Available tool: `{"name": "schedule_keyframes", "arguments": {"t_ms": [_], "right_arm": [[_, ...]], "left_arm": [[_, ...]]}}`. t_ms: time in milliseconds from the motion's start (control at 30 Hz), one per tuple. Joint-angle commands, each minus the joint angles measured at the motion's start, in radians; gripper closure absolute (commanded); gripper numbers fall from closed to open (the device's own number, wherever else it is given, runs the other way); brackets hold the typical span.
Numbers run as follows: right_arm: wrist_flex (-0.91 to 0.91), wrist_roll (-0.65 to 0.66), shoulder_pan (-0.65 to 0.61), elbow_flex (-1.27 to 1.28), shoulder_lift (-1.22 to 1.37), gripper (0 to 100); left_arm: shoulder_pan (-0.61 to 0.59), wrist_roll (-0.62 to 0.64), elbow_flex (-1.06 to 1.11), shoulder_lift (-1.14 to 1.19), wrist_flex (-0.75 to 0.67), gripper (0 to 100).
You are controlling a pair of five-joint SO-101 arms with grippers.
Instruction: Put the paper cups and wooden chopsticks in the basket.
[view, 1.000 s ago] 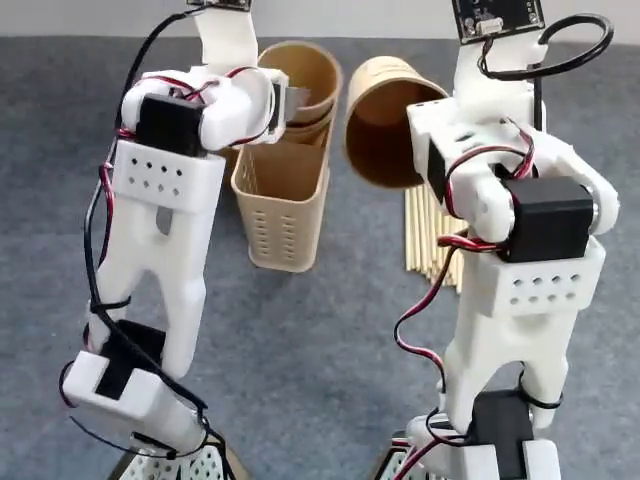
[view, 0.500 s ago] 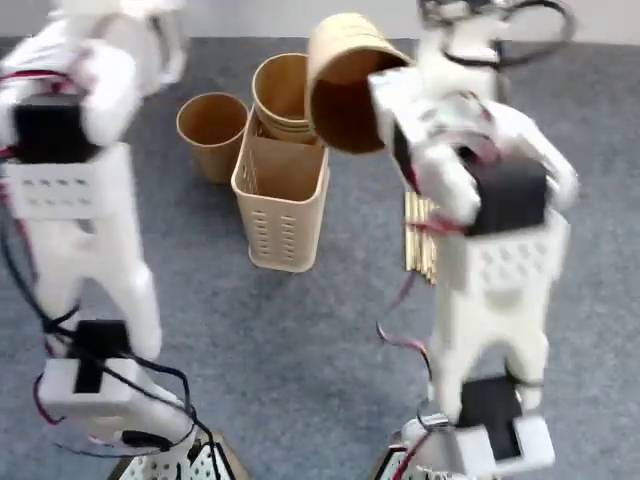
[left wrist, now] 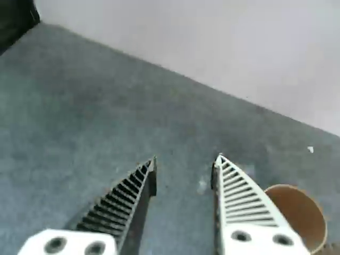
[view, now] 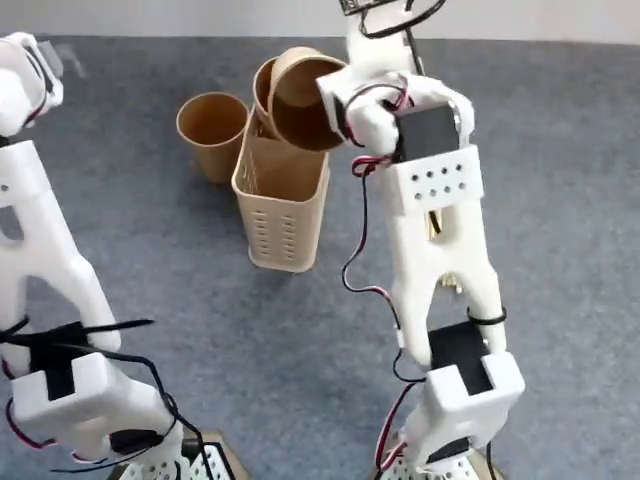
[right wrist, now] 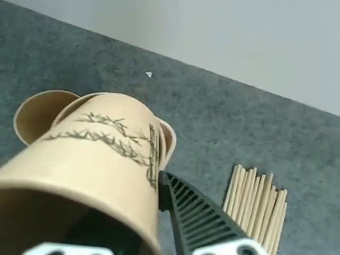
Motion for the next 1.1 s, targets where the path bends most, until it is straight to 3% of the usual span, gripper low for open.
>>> {"name": "schedule_keyframes", "arguments": {"t_ms": [0, 100, 167, 433, 700, 800, 1067], "right_arm": [[-0.013, -0.002, -0.019, -0.076, -0.004, 88.9], [-0.015, -0.002, -0.021, -0.096, -0.004, 67.1], [-0.015, -0.002, -0.027, -0.097, -0.004, 58.8], [-0.071, -0.006, -0.027, -0.101, -0.008, 60.2], [0.398, -0.005, 0.107, -0.139, -0.076, 60.2], [0.489, -0.002, 0.205, -0.133, -0.117, 60.2], [0.446, 0.069, 0.395, 0.024, -0.097, 60.2]], "left_arm": [[-0.005, 0.002, 0.036, -0.005, -0.025, 80], [-0.008, 0.002, 0.059, -0.005, -0.025, 80], [-0.008, -0.025, 0.061, -0.005, -0.023, 80], [-0.004, -0.063, 0.082, -0.004, -0.021, 81], [0.048, -0.097, 0.185, 0.096, -0.075, 80], [0.127, -0.107, 0.104, 0.197, -0.074, 80], [0.243, -0.103, -0.265, 0.512, -0.068, 80]]}}
